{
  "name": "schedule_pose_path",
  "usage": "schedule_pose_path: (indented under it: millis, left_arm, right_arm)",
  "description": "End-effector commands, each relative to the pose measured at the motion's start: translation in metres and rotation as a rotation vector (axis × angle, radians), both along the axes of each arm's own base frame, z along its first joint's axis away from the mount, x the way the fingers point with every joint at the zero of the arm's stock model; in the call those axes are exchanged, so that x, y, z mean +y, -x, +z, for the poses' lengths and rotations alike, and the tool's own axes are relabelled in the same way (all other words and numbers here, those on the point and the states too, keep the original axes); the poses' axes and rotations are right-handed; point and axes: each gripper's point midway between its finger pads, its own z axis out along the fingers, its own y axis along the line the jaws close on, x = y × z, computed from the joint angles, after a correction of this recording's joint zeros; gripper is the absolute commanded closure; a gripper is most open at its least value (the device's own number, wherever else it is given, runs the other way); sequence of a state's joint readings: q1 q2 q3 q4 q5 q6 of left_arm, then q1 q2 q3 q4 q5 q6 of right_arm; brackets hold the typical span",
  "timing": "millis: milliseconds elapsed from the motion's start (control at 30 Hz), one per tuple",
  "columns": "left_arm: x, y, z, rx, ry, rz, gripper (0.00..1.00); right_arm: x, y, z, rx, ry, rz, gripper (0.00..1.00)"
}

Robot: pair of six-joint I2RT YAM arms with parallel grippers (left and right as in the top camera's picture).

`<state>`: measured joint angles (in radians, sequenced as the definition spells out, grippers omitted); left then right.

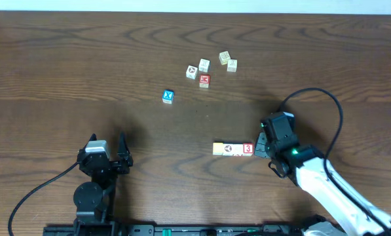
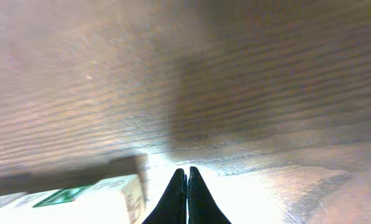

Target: Lift 4 blocks

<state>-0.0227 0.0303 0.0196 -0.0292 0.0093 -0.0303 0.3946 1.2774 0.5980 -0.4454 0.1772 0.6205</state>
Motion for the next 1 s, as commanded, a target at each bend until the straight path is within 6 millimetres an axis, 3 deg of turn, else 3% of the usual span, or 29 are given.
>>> schedule_pose_path:
  millis: [0,300,433,600,700,967]
  left_arm:
    - [0.004,0.001,-0.015,0.044,0.006,0.028,0.26]
    - [0.003,-0.001,-0.005,0.004,0.009,0.022,0.26]
    - [-0.003,-0.001,0.035,-0.125,0.016,-0.017,0.26]
    - [-0.019,0.009,0.072,-0.161,0.013,-0.113,0.27]
    - [-0.019,0.020,0.094,-0.144,-0.031,-0.115,0.26]
    - [-0.019,0.049,0.128,-0.110,-0.037,-0.120,0.26]
  right_arm:
    - [-0.005,0.004,0.013,-0.027,-0.004,-0.005,0.99]
    - [-0.012,0.021,0.023,-0.012,0.021,0.031,0.99]
    - [-0.013,0.024,0.033,-0.038,0.019,0.044,0.99]
    - [-0.015,0.028,0.043,-0.064,0.017,0.058,0.99]
    - [-0.017,0.033,0.046,-0.067,0.029,0.081,0.99]
    - [-0.019,0.038,0.053,-0.083,0.027,0.081,0.99]
